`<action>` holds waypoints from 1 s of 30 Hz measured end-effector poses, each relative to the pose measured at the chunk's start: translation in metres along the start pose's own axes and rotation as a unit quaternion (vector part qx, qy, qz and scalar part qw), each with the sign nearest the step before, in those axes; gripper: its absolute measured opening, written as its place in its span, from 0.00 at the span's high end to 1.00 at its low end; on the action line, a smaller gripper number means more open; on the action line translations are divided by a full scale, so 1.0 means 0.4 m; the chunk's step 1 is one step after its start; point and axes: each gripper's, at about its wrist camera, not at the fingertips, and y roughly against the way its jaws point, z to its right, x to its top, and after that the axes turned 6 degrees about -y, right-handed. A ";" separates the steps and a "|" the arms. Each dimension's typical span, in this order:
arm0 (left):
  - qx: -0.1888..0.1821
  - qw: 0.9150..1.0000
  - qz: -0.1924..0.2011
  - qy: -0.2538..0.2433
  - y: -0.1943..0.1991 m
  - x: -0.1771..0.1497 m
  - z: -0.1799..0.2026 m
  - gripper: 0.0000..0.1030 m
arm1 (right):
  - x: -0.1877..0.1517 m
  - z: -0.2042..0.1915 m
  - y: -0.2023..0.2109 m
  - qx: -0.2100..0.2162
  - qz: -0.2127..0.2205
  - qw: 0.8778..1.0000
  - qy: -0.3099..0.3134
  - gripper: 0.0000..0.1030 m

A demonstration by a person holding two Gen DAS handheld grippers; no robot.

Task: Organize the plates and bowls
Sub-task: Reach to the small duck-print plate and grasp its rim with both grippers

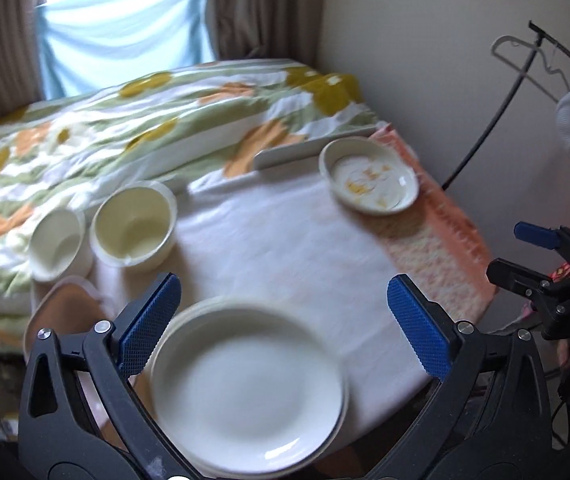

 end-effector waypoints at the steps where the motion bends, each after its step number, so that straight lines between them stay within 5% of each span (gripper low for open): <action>1: -0.010 1.000 0.003 -0.008 -0.014 0.030 0.013 0.00 | 0.013 0.020 0.008 -0.004 0.003 1.000 -0.010 0.00; 5: -0.031 0.999 0.000 -0.035 -0.088 0.143 0.067 0.00 | 0.081 0.109 0.012 -0.031 0.026 0.997 -0.065 0.00; 12: -0.080 0.995 -0.066 -0.014 -0.341 0.265 0.100 0.00 | 0.117 0.251 -0.149 0.018 -0.018 0.983 -0.182 0.00; 14: -0.084 0.993 -0.086 -0.009 -0.420 0.285 0.102 0.03 | 0.126 0.268 -0.195 0.027 -0.020 0.981 -0.192 0.06; 18: -0.099 0.987 -0.122 0.011 -0.550 0.309 0.085 0.14 | 0.148 0.305 -0.316 0.040 -0.049 0.975 -0.214 0.37; 23: -0.096 0.982 -0.163 0.011 -0.694 0.329 0.073 0.43 | 0.167 0.345 -0.431 0.043 -0.066 0.967 -0.242 0.51; 27: -0.096 0.980 -0.176 0.005 -0.752 0.337 0.072 0.50 | 0.172 0.363 -0.469 0.030 -0.071 0.964 -0.256 0.66; 30: -0.099 0.979 -0.179 0.001 -0.774 0.344 0.075 0.56 | 0.177 0.368 -0.475 0.017 -0.066 0.963 -0.261 0.68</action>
